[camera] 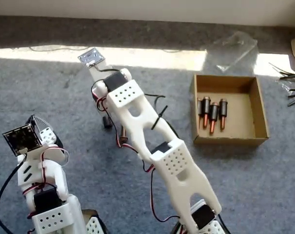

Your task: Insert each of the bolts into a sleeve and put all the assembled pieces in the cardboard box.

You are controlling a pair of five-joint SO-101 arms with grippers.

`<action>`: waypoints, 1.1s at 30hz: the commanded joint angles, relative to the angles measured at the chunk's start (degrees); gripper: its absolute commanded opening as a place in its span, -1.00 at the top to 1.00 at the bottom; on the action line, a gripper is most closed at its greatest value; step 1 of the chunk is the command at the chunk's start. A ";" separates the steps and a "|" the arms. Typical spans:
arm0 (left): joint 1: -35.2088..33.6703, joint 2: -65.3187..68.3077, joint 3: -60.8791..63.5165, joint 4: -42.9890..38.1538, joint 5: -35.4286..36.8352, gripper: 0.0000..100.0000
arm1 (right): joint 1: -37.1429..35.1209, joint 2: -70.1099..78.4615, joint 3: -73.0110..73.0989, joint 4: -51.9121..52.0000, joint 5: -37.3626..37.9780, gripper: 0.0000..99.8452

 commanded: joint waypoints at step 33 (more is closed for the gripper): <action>-0.57 -0.31 1.36 0.18 -0.09 0.99 | 0.22 8.40 -13.76 1.98 -21.45 0.87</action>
